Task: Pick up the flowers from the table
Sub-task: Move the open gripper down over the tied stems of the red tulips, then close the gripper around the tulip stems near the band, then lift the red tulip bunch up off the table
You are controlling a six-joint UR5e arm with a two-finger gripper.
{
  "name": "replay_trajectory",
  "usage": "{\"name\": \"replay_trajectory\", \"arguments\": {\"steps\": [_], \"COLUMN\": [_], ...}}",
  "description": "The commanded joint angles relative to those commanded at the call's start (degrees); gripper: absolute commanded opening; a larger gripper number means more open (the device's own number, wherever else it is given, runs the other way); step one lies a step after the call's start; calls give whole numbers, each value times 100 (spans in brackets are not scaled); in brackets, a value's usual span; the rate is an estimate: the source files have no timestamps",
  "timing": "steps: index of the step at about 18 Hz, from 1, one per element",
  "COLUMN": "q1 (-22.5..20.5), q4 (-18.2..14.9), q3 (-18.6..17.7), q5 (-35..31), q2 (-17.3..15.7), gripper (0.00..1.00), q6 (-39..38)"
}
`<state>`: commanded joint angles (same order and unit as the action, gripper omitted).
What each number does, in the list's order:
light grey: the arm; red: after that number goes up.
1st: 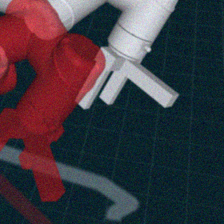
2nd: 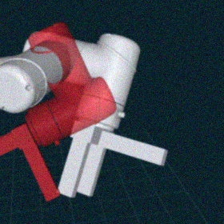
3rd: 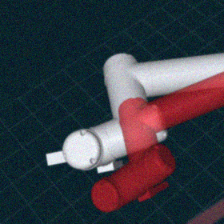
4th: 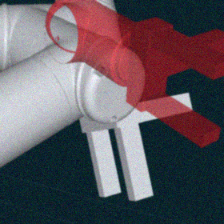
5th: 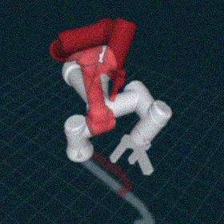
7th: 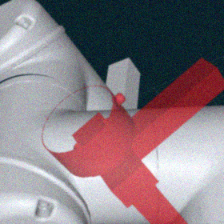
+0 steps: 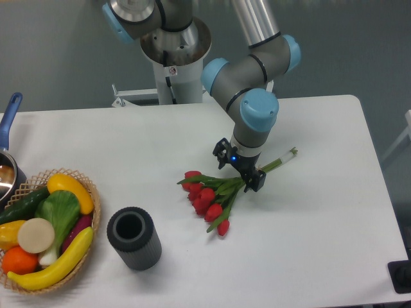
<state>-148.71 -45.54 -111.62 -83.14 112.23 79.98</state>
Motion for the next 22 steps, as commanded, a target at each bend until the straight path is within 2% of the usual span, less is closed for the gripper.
{"name": "replay_trajectory", "arguments": {"steps": [4, 5, 6, 8, 9, 10, 13, 15, 19, 22], "q1": [18, 18, 18, 18, 18, 18, 0, 0, -158, -429], "q4": [18, 18, 18, 18, 18, 27, 18, 1, -139, -586], "q3": [9, 9, 9, 0, 0, 0, 61, 175, 658, 1001], "q5": [0, 0, 0, 0, 0, 0, 9, 0, -219, -351], "q2": [18, 27, 35, 1, -8, -8, -122, -280, -456, -509], "gripper": [34, 24, 18, 18, 14, 5, 0, 0, 0, 0], "q6": [-167, -219, -229, -220, -246, -264, -281, -395, -536, -519]}}
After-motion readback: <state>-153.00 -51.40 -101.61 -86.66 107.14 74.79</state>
